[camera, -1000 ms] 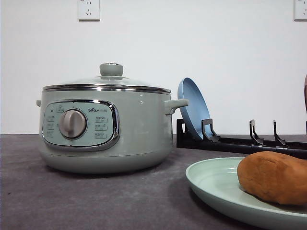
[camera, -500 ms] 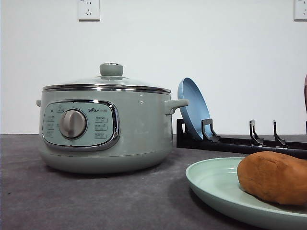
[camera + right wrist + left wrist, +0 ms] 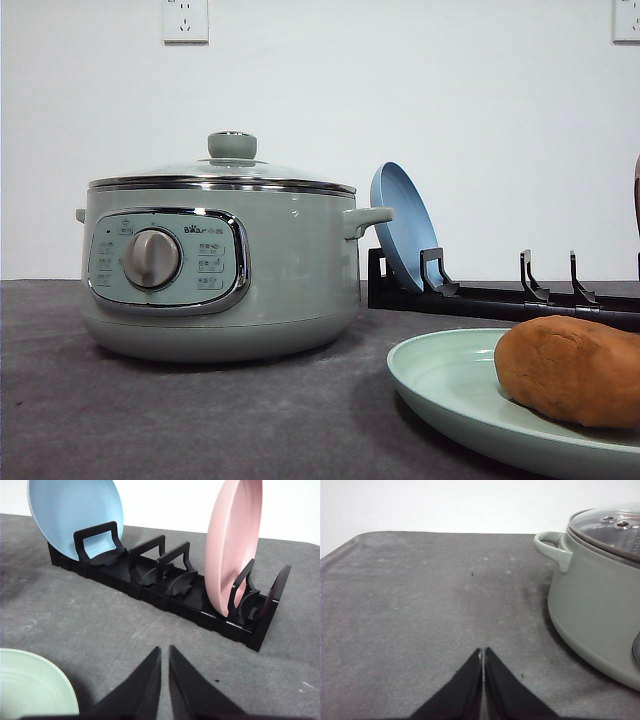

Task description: Transfer potato from steamer to green plate

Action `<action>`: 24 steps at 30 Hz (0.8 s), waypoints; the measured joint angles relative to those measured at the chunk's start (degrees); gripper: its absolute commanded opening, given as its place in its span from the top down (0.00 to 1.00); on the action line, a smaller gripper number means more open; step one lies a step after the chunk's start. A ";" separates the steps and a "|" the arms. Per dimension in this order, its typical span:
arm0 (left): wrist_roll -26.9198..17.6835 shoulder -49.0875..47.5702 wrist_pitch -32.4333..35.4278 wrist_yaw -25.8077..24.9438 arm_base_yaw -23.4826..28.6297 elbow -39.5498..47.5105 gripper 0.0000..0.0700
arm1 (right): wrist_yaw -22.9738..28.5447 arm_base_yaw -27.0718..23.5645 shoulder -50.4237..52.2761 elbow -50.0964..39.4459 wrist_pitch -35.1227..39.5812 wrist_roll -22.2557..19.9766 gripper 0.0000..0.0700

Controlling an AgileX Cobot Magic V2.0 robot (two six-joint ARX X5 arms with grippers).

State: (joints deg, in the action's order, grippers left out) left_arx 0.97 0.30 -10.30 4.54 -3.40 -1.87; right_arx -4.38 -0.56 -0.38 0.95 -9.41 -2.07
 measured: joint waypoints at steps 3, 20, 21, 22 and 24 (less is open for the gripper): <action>0.00 0.00 0.02 0.00 0.00 0.00 1.00 | 0.00 0.00 0.00 0.00 0.00 -0.01 0.98; 0.00 0.00 0.02 0.00 0.00 0.00 1.00 | 0.00 0.00 0.00 0.00 0.00 -0.02 0.98; 0.00 0.00 0.02 0.00 0.00 0.00 1.00 | 0.00 0.00 0.00 0.00 0.00 -0.02 0.98; 0.00 0.00 0.02 0.00 0.00 0.00 1.00 | 0.00 0.00 0.00 0.00 0.00 -0.01 0.98; 0.00 0.00 0.02 0.00 0.00 0.00 1.00 | 0.00 0.00 0.00 0.00 0.00 -0.02 0.98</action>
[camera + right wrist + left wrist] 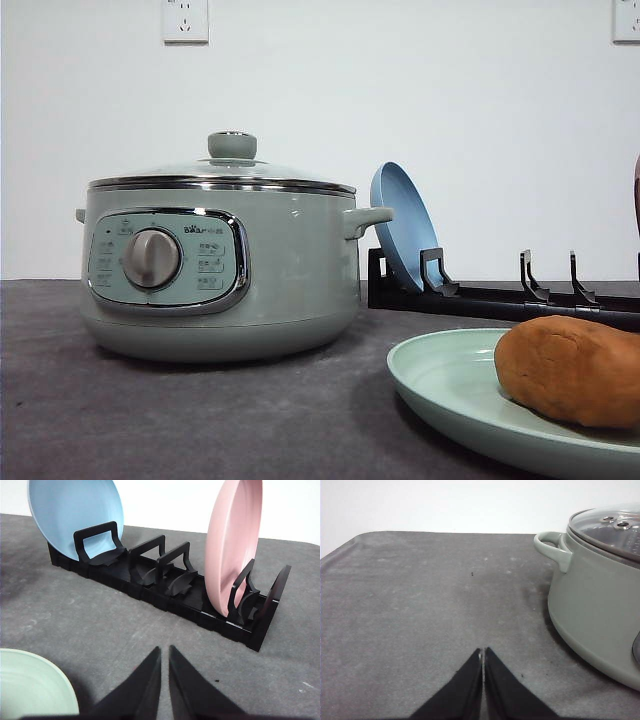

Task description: Transfer potato from steamer to green plate

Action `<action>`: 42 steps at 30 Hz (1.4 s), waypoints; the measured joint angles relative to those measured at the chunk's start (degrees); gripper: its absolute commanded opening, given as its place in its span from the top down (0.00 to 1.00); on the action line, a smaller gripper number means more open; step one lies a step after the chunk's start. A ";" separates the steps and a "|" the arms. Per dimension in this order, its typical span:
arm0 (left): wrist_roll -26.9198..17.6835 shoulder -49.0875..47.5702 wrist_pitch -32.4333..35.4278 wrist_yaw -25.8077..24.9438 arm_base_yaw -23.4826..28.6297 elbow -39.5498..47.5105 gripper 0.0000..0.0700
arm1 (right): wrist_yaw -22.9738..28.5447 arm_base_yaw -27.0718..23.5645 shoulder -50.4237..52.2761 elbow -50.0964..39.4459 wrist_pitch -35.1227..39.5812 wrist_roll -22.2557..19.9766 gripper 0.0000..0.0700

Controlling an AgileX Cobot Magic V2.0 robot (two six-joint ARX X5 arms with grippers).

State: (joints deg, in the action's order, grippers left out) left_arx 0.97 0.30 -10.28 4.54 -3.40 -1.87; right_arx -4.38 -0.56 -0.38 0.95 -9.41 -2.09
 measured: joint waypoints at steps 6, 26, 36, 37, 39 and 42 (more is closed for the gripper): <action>0.00 0.00 -0.01 0.00 -0.01 0.00 1.00 | 0.00 0.00 0.00 0.00 0.00 0.01 0.98; 0.00 0.00 0.00 0.00 0.00 0.00 1.00 | 0.00 0.00 0.00 0.00 0.00 0.00 0.98; 0.00 0.00 -0.01 0.00 -0.01 0.00 1.00 | 0.00 0.00 0.00 0.00 0.00 0.01 0.98; 0.00 0.00 -0.02 0.00 -0.01 0.00 1.00 | 0.00 0.00 0.00 0.00 0.01 0.01 0.98; 0.00 0.00 0.00 0.00 0.00 0.00 1.00 | 0.00 0.00 0.00 0.00 0.00 0.01 0.98; 0.00 0.00 0.00 0.00 0.00 0.00 1.00 | 0.00 0.00 0.00 0.00 0.01 0.02 0.98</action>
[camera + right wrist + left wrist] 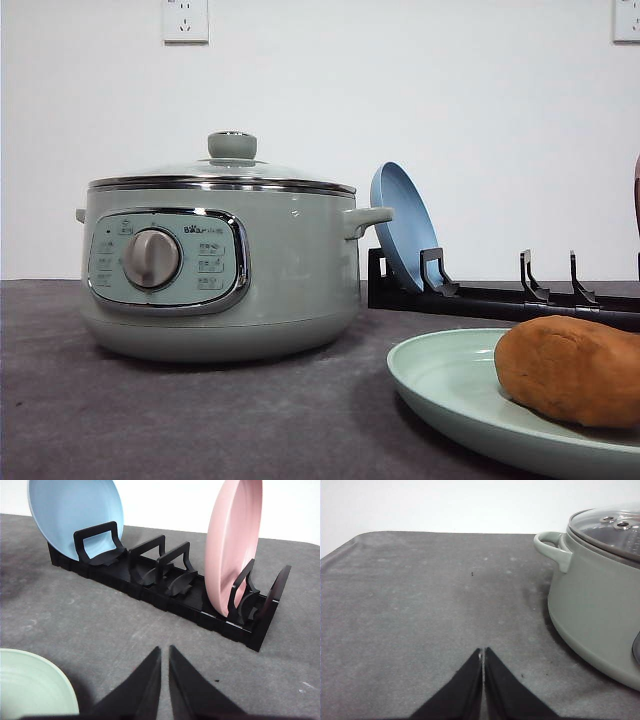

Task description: Transfer potato from steamer to green plate

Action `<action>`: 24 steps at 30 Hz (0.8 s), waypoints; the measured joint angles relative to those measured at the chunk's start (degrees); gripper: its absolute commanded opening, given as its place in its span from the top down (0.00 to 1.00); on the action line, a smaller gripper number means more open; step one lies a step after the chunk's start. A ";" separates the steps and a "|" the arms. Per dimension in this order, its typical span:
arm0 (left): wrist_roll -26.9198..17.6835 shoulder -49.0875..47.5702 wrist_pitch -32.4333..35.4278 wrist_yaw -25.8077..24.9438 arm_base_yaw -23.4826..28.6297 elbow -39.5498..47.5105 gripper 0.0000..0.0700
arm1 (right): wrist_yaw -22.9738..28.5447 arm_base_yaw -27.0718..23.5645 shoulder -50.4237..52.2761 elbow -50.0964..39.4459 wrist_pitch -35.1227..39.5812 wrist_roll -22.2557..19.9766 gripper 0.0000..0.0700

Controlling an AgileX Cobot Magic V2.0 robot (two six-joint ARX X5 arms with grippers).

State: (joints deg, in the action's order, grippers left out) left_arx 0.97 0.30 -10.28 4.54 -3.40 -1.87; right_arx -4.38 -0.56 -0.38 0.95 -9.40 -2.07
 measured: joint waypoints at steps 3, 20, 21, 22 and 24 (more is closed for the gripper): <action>0.00 0.00 0.00 0.00 0.00 0.00 1.00 | 0.00 0.00 0.00 0.00 -0.01 0.00 0.98; 0.00 0.00 0.00 0.00 0.00 0.00 1.00 | 0.00 0.00 0.00 0.00 0.00 -0.01 0.98; 0.00 0.00 0.00 0.00 0.00 0.00 1.00 | 0.00 0.00 0.00 0.00 0.00 -0.01 0.98; 0.00 0.00 0.00 0.00 0.00 0.00 1.00 | 0.00 0.00 0.00 0.00 -0.01 -0.02 0.98; 0.00 0.00 -0.02 0.00 0.00 0.00 1.00 | 0.00 0.00 0.00 0.00 -0.01 -0.01 0.98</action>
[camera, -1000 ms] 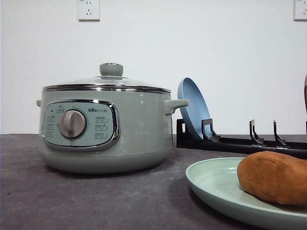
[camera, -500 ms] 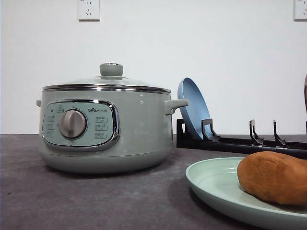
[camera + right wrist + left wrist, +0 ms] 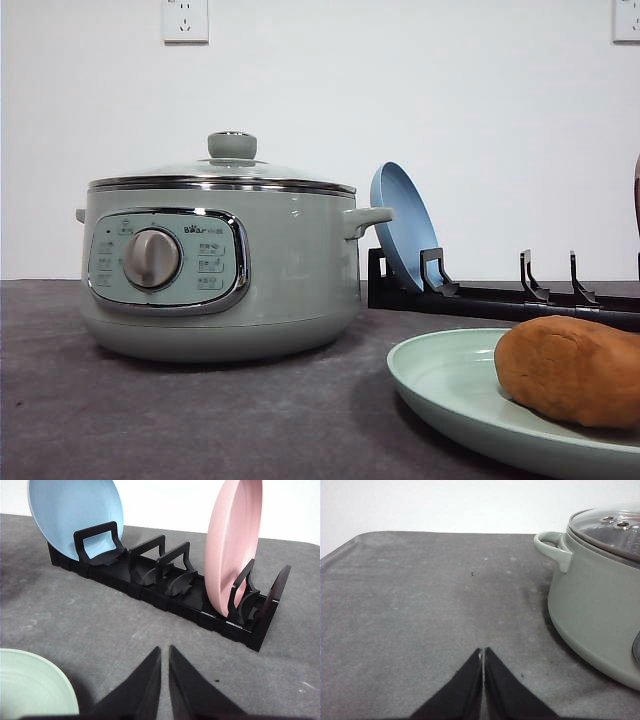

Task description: Transfer potato from steamer to green plate

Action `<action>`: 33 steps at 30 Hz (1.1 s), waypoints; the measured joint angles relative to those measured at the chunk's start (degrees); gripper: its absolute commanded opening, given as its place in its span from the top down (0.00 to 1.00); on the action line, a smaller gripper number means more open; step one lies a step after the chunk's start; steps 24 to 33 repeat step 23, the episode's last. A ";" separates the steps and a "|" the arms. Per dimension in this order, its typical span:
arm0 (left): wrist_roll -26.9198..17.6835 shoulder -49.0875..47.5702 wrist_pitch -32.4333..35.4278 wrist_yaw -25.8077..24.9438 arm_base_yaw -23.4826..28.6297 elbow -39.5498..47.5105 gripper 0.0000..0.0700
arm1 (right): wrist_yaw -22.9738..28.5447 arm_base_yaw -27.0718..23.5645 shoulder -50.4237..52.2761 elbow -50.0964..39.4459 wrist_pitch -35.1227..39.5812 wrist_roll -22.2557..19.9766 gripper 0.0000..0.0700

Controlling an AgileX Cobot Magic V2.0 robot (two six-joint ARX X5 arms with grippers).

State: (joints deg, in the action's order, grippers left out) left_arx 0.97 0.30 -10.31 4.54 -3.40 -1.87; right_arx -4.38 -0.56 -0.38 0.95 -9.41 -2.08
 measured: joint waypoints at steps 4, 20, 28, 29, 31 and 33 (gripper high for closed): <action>0.00 0.00 0.02 0.00 -0.02 0.00 1.00 | 0.00 0.00 0.00 0.00 0.00 0.01 0.98; 0.00 0.00 0.02 0.00 0.00 0.00 1.00 | 0.00 0.00 0.00 0.00 0.00 0.00 0.98; 0.00 0.00 0.01 0.00 0.00 0.00 1.00 | 0.00 0.00 0.00 0.00 0.01 0.01 0.98; 0.00 0.00 0.01 0.00 0.00 0.00 1.00 | 0.00 0.00 0.00 0.00 0.01 0.01 0.98; 0.00 0.00 0.01 0.00 0.00 0.00 1.00 | 0.00 0.00 0.00 0.00 0.01 0.01 0.98; 0.00 0.00 0.01 0.00 0.00 0.00 1.00 | 0.00 0.00 0.00 0.00 0.01 0.01 0.98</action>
